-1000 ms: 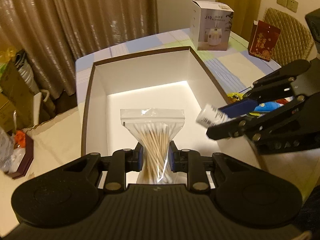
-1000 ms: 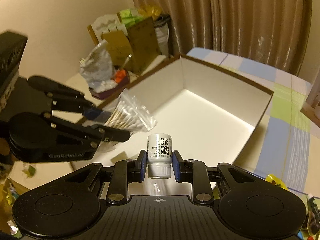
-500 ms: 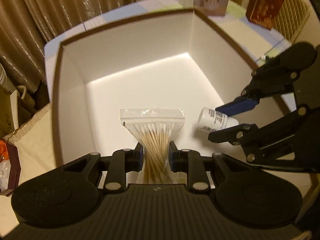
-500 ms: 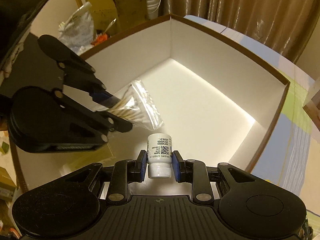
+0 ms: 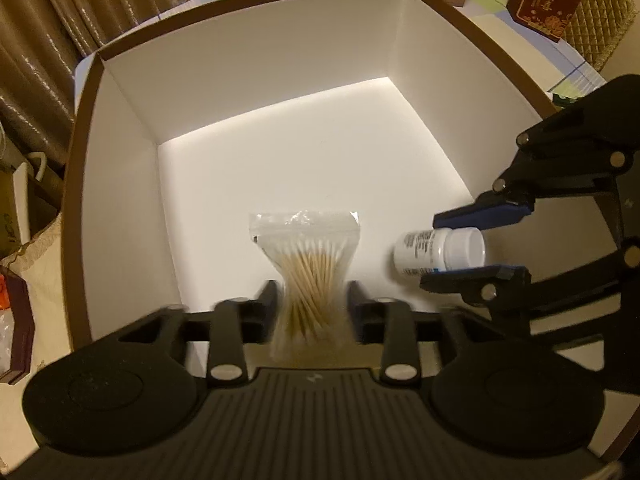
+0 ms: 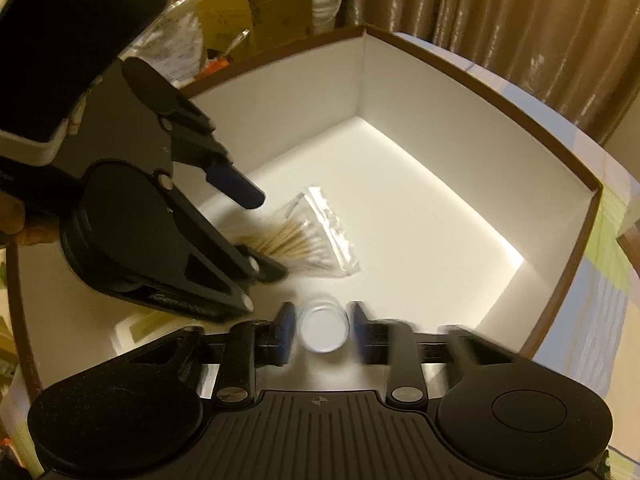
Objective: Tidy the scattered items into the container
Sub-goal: 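Open left tool dropping the swab bag while right tool releases the pill bottle in the box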
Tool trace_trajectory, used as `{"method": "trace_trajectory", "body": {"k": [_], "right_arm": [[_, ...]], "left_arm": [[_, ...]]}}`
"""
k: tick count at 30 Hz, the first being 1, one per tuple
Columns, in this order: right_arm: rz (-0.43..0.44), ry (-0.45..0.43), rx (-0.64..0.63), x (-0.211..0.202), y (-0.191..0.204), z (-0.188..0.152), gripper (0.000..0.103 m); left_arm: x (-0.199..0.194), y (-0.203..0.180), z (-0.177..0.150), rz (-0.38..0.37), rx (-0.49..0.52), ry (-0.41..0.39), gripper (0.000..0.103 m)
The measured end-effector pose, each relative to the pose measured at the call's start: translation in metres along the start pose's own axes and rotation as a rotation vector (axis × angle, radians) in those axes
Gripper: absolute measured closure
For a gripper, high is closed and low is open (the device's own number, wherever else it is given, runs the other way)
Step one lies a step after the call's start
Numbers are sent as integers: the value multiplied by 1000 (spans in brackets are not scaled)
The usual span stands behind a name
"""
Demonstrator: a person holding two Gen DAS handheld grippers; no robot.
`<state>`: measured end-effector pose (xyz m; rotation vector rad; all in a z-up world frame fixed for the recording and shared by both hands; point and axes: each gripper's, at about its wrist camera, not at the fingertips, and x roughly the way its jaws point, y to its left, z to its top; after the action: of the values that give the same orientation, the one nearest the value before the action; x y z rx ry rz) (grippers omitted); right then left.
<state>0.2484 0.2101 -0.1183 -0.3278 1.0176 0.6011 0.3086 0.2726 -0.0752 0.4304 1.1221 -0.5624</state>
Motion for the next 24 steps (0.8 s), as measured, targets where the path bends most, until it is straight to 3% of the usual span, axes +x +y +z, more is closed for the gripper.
{"method": "trace_trajectory", "body": {"k": [3, 18, 19, 20, 21, 23, 24], "right_arm": [[-21, -40, -52, -5, 4, -3, 28], [-30, -66, -49, -28, 12, -10, 26], [-33, -67, -48, -30, 13, -11, 22], [-48, -68, -54, -33, 14, -13, 10], [-63, -78, -63, -35, 16, -15, 4], [-68, -100, -78, -42, 19, -19, 4], [-64, -104, -72, -46, 19, -21, 4]], "left_arm": [[-2, 3, -1, 21, -10, -5, 53], [-19, 0, -3, 45, -35, -16, 31], [-21, -1, -4, 47, -37, -17, 30], [-22, -2, -5, 49, -38, -18, 30], [-24, -4, -5, 53, -39, -20, 29], [-28, -6, -6, 62, -43, -24, 28], [-31, -7, -7, 73, -47, -28, 22]]}}
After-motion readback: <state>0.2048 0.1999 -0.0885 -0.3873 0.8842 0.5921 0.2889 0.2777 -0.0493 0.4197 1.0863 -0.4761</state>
